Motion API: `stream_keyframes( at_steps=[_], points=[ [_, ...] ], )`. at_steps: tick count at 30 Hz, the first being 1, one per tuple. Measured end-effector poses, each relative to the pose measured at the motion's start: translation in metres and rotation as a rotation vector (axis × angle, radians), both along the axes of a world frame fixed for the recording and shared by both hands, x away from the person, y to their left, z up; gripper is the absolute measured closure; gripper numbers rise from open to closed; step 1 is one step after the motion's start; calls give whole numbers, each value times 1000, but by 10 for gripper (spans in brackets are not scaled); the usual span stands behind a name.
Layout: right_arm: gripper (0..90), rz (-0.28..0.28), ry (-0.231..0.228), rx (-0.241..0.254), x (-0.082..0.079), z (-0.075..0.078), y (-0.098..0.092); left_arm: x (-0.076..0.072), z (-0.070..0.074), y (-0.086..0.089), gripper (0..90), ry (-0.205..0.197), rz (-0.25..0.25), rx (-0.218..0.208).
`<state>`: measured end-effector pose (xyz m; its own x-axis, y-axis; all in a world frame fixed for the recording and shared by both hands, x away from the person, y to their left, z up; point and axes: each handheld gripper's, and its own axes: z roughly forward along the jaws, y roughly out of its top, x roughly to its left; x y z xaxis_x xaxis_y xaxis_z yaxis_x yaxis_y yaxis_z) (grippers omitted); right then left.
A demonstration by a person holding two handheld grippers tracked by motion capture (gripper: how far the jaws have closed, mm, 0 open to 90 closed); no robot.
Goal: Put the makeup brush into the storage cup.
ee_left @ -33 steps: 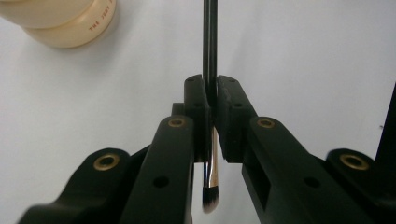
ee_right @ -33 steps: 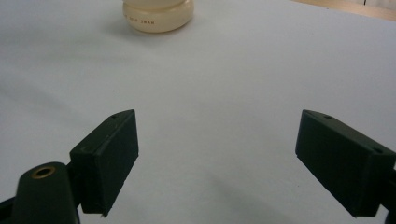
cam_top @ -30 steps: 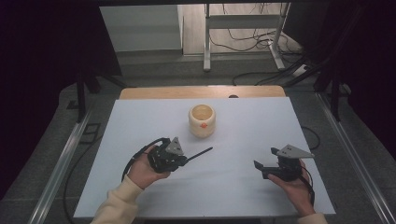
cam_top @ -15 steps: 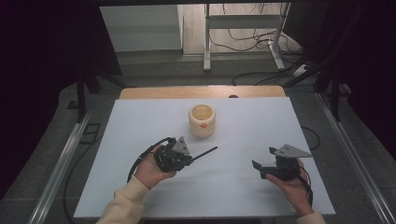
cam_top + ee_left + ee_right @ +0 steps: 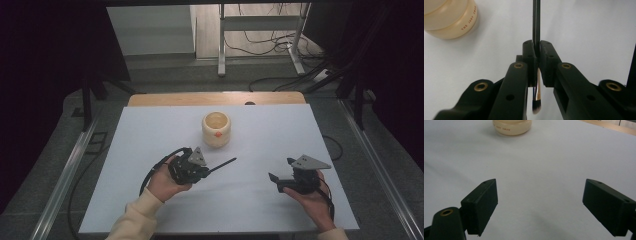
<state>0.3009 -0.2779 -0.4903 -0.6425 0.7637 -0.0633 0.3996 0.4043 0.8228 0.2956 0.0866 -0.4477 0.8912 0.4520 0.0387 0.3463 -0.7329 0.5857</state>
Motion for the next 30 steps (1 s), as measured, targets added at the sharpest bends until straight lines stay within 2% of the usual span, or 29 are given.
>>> stream_keyframes(
  at_steps=[3, 11, 21, 30],
  points=[
    [130, 1, -5, -14, -1, 1, 1, 0, 0, 0, 835, 0, 2, -3],
    [121, 21, -20, -96, -2, 5, 15, 1, 1, 0, 835, 0, 1, -5],
    [115, 76, -42, -143, -3, 9, 33, 2, 0, -3, 835, 4, -2, -8],
    [113, 122, -56, -166, -3, 13, 47, 3, -2, -9, 835, 8, -5, -7]
  ],
)
